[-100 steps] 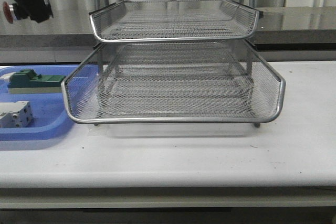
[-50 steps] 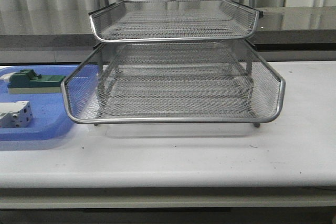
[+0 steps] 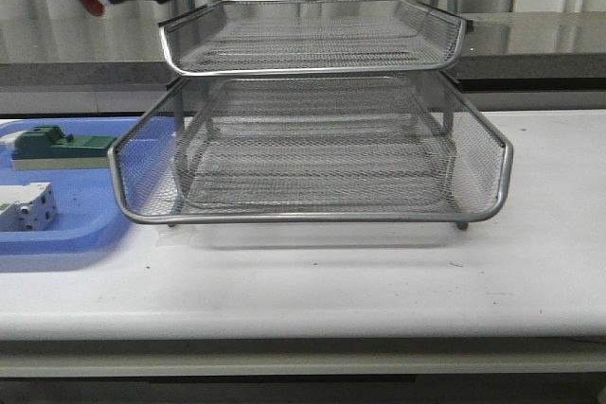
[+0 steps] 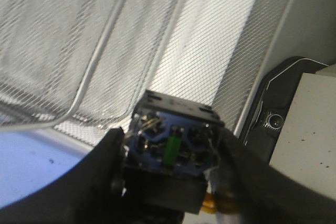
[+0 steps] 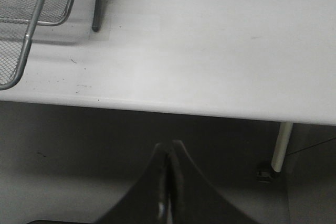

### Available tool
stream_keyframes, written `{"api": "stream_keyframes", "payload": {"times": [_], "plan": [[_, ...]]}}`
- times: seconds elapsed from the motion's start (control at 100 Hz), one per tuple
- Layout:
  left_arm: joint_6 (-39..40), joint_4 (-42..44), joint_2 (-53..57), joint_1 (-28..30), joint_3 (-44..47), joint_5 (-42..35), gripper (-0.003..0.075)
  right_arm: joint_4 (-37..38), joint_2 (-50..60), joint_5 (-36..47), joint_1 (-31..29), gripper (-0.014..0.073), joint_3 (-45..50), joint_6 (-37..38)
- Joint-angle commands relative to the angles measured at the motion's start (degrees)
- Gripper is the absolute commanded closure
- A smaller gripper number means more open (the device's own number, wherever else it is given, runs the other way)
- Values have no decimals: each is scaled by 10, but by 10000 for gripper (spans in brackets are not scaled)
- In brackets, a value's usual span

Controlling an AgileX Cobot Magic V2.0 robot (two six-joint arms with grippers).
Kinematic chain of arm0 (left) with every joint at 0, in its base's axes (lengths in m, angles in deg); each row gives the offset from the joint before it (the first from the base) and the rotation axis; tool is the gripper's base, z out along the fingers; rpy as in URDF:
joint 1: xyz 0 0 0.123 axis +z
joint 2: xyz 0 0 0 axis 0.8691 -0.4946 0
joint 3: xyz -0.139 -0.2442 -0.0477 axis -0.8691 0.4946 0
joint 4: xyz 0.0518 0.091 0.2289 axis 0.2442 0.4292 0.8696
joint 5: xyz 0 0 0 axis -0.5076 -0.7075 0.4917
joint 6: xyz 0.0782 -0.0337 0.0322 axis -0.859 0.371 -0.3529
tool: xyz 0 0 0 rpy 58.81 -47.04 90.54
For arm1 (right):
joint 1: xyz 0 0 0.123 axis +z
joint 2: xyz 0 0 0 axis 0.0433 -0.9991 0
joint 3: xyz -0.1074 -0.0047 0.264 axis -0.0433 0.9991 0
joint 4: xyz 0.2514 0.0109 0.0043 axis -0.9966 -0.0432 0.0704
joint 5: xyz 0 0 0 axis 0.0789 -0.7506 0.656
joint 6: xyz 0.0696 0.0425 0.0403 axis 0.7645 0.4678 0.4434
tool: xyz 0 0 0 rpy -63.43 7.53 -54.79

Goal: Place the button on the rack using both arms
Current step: 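Lift the red push button out of the blue tray with the left gripper, then lower the button onto the pulled-out middle mesh tray and open the left gripper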

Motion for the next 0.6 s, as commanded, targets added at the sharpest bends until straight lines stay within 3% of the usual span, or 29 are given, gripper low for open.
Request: {"api": "stream_keyframes", "payload": {"times": [0.0, 0.44, 0.59], "plan": [[6, -16, 3, -28, -14, -44, 741, 0, -1, 30, 0, 662, -19, -1], [5, -13, -102, -97, -16, -143, 732, 0, -1, 30, 0, 662, -19, -1], [5, -12, -111, -99, -17, -145, 605, 0, -1, 30, 0, 662, -19, -1]]}}
